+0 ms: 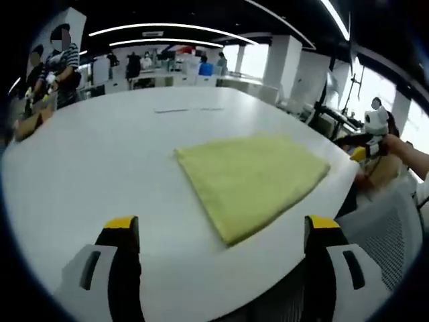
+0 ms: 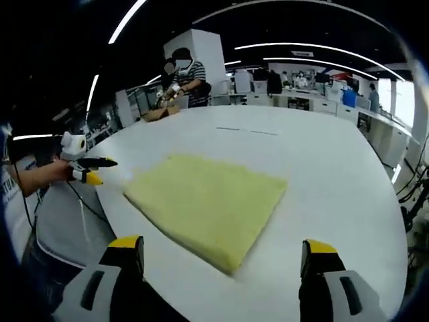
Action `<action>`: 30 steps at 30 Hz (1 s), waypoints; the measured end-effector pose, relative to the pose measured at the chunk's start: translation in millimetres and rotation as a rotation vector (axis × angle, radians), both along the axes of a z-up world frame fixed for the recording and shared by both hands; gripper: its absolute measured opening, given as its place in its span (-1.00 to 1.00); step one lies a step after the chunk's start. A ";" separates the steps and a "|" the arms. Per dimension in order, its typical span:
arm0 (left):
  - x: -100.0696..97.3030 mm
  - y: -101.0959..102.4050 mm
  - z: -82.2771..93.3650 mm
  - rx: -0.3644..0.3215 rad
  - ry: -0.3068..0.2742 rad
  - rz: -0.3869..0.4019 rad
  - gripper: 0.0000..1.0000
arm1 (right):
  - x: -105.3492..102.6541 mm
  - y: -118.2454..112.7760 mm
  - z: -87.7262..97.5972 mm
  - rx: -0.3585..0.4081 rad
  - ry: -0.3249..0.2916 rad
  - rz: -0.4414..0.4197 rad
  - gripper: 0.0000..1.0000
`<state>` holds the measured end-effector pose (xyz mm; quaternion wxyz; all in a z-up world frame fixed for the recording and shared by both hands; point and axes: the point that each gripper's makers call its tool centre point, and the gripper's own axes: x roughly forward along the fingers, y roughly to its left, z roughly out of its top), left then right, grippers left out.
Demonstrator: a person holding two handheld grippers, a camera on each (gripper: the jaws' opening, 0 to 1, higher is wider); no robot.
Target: Fold the garment on the visible template until the final outline fits inside the template.
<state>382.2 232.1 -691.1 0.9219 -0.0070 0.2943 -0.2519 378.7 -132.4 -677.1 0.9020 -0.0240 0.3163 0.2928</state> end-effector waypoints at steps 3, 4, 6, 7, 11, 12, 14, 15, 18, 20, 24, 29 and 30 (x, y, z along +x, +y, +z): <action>-0.8 4.7 7.3 -0.022 -0.024 0.023 0.98 | -1.7 1.2 1.3 0.000 -0.007 -0.005 0.96; -1.3 5.1 8.6 -0.030 -0.026 0.025 0.98 | -2.3 1.7 1.1 0.002 -0.006 -0.007 0.96; -1.6 6.9 9.4 -0.036 -0.027 0.030 0.98 | -3.6 2.5 0.8 0.001 -0.008 -0.010 0.96; -1.8 7.3 9.2 -0.035 -0.027 0.032 0.98 | -3.5 2.7 0.8 0.001 -0.009 -0.013 0.97; -5.3 8.0 6.7 -0.009 -0.021 0.039 0.97 | -4.8 5.4 -0.4 0.003 -0.006 -0.019 0.97; -6.3 7.8 5.9 -0.007 -0.018 0.041 0.97 | -5.4 6.3 -0.6 0.000 -0.005 -0.020 0.97; -7.8 6.2 3.4 -0.010 -0.014 0.042 0.96 | -5.0 6.7 -0.7 0.001 -0.004 -0.023 0.97; -9.4 5.2 0.8 -0.012 0.000 0.042 0.95 | -5.0 7.2 -0.7 0.002 -0.003 -0.023 0.97; -11.1 4.1 -3.5 -0.002 0.010 0.030 0.93 | -5.0 7.4 -0.6 0.001 -0.001 -0.024 0.96; -10.9 3.6 -2.8 -0.006 0.009 0.032 0.93 | -4.5 5.5 -1.0 -0.009 -0.001 -0.029 0.95; -10.2 1.5 -1.6 -0.015 0.008 0.031 0.93 | -4.0 3.9 -0.9 -0.010 -0.002 -0.035 0.95; -10.0 2.2 -5.6 0.003 0.014 0.021 0.93 | -5.9 3.1 -2.7 -0.019 0.004 -0.025 0.96; -10.0 2.4 -6.6 0.003 0.018 0.018 0.93 | -6.5 2.8 -3.3 -0.021 0.005 -0.024 0.96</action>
